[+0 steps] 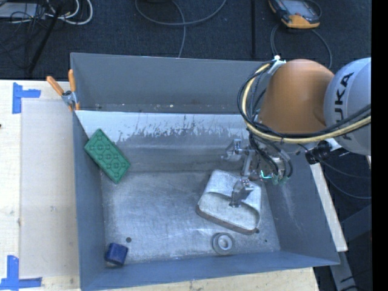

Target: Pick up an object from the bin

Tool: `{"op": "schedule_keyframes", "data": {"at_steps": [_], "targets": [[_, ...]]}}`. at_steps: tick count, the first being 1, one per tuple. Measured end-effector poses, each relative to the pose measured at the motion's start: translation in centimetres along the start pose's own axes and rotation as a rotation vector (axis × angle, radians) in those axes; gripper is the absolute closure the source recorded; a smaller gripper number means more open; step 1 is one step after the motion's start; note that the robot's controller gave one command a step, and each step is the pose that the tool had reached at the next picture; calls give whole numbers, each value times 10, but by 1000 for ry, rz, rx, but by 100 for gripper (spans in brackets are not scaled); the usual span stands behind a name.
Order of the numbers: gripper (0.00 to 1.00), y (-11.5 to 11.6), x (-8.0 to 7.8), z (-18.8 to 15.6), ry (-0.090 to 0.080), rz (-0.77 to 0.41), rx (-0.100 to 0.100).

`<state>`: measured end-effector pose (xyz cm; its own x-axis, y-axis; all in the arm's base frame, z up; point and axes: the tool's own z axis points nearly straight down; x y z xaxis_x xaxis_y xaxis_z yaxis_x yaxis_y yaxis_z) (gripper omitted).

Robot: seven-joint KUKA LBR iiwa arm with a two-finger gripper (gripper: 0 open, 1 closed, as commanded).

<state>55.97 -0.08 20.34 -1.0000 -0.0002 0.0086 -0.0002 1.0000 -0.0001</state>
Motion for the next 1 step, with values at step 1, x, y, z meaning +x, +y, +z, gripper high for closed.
{"op": "schedule_keyframes", "data": {"at_steps": [1], "targets": [[0,-57,-15,101,-31,-313,-4]]}}
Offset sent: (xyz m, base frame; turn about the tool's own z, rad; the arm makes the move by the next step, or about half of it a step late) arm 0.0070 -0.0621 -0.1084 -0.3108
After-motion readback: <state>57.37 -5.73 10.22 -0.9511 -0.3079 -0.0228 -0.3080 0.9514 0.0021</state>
